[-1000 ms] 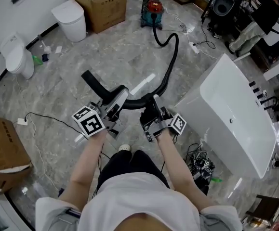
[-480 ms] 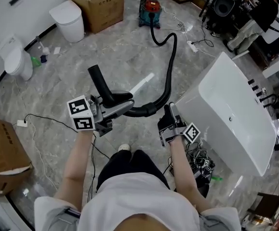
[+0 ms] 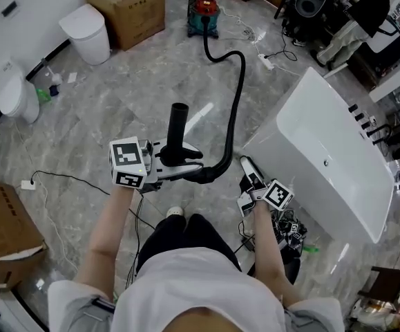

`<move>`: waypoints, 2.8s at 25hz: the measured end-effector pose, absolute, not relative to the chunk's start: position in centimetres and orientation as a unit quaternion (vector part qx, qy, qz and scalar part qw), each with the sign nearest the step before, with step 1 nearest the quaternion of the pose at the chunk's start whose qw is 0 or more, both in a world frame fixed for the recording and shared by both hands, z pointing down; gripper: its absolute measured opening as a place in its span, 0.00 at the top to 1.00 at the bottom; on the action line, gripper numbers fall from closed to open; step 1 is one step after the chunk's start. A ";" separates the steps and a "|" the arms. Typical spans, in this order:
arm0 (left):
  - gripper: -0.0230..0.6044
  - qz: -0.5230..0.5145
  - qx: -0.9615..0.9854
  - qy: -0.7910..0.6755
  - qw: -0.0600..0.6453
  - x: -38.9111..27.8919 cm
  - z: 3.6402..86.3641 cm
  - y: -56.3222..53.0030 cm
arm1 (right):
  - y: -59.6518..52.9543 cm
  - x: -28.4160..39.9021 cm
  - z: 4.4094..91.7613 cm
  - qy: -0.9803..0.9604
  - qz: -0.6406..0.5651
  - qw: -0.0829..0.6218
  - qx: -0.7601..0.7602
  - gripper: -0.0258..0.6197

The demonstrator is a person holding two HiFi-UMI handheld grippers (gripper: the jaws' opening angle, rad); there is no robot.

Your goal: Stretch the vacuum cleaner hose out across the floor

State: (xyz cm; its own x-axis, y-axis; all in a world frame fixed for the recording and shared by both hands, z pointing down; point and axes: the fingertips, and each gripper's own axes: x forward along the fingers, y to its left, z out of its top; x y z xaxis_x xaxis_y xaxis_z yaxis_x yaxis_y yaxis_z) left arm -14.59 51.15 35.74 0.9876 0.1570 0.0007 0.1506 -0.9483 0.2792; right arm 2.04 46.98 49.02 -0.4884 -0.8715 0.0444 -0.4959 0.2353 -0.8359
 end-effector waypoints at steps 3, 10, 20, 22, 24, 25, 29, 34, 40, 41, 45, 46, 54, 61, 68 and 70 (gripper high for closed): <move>0.80 0.046 0.986 0.098 0.124 -13.9 36.4 51.3 | 47.1 0.1 46.4 0.797 -0.398 0.213 -0.402 0.53; 0.80 0.125 0.961 0.225 0.102 -12.7 38.0 53.6 | 47.7 -7.2 36.7 0.909 -0.292 0.185 -0.233 0.53; 0.80 0.160 0.917 0.350 0.106 -11.5 38.9 56.6 | 47.8 -13.3 28.2 0.955 -0.181 0.188 -0.138 0.53; 0.80 0.165 0.911 0.361 0.108 -11.3 39.0 57.0 | 48.3 -14.0 28.0 0.961 -0.159 0.179 -0.138 0.63; 0.80 0.157 0.914 0.357 0.113 -11.3 38.9 56.8 | 48.6 -14.1 27.6 0.961 -0.149 0.185 -0.145 0.79; 0.80 0.149 0.918 0.349 0.114 -11.3 38.8 56.5 | 48.6 -13.9 27.5 0.959 -0.146 0.190 -0.153 0.79; 0.80 0.100 0.941 0.290 0.140 -10.8 38.2 54.5 | 48.2 -12.8 27.3 0.946 -0.137 0.214 -0.202 0.80; 0.74 0.040 0.970 0.182 0.158 -10.9 37.7 51.3 | 46.9 -11.5 27.6 0.928 -0.151 0.234 -0.249 0.80; 0.64 -0.018 0.982 0.033 0.184 -12.8 37.7 47.9 | 45.3 -9.1 27.1 0.897 -0.159 0.267 -0.313 0.80; 0.62 -0.024 0.982 0.007 0.189 -13.4 38.0 47.4 | 45.1 -8.6 27.0 0.892 -0.157 0.271 -0.325 0.80; 0.54 -0.024 0.980 -0.069 0.187 -15.1 39.2 46.9 | 44.0 -6.9 26.7 0.872 -0.151 0.275 -0.375 0.80; 0.52 -0.013 0.980 -0.082 0.178 -15.2 39.8 47.2 | 43.8 -6.5 26.7 0.868 -0.150 0.275 -0.386 0.80; 0.43 0.117 0.962 -0.184 0.163 -13.1 49.0 49.9 | 42.4 -4.9 25.7 0.821 -0.174 0.308 -0.448 0.80; 0.39 0.114 0.938 -0.294 0.147 -10.1 50.8 47.7 | 42.2 -5.8 22.3 0.808 -0.168 0.330 -0.458 0.80; 0.58 0.099 0.926 -0.346 0.117 -9.7 49.1 44.7 | 43.2 -4.9 20.6 0.807 -0.162 0.340 -0.456 0.80; 0.61 0.109 0.936 -0.313 0.117 -9.7 49.2 45.0 | 43.2 -4.4 21.2 0.806 -0.171 0.330 -0.460 0.80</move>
State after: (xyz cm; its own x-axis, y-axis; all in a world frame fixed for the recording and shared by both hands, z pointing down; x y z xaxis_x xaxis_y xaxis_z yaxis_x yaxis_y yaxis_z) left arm -9.69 45.05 49.23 0.7797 -0.5613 0.2773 -0.6123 -0.7762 0.1504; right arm -4.44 43.18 21.16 -0.3585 -0.8548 -0.3751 -0.6293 0.5181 -0.5793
